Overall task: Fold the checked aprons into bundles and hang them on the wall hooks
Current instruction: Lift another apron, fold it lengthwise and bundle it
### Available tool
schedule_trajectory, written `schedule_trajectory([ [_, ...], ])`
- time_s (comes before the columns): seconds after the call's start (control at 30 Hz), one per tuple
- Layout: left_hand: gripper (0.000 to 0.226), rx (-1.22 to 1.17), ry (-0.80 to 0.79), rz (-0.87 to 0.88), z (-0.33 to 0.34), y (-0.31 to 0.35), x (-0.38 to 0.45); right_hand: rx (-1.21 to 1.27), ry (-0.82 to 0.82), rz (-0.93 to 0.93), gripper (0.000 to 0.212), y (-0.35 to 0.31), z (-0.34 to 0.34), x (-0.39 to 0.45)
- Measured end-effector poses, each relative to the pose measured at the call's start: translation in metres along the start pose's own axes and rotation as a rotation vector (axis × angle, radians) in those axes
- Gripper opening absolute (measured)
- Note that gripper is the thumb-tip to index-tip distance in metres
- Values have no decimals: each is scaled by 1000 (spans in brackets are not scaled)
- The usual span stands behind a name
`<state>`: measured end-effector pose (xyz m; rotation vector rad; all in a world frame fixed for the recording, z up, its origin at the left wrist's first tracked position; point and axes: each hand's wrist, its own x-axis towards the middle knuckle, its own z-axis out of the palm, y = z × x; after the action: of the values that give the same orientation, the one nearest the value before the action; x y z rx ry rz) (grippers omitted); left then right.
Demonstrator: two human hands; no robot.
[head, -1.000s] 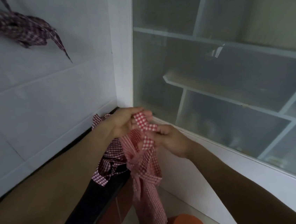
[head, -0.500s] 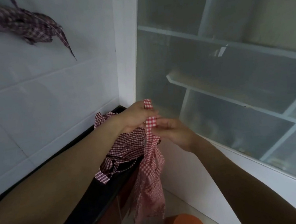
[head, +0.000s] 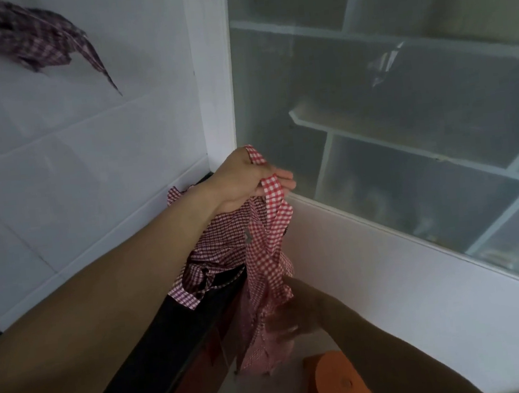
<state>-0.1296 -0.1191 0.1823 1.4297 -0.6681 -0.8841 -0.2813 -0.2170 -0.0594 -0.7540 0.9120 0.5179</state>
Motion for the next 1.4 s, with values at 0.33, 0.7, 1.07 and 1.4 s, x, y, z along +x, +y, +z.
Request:
schedule_trajectory([
  [0.33,21,-31,78,1,-10,-9,3,513,-18,-225,22,-10,12,-11],
  [0.7,26,53,428,-143,-77,-68,-3,212,-104,-830,42,-108,-34,-149],
  [1.07,26,-61,458,17,-56,-40,2,-136,-61,-991,18,-132,17,-178],
  [1.4,27,-192,509,135,-69,-18,7,-91,122,-1032,47,-156,21,-208],
])
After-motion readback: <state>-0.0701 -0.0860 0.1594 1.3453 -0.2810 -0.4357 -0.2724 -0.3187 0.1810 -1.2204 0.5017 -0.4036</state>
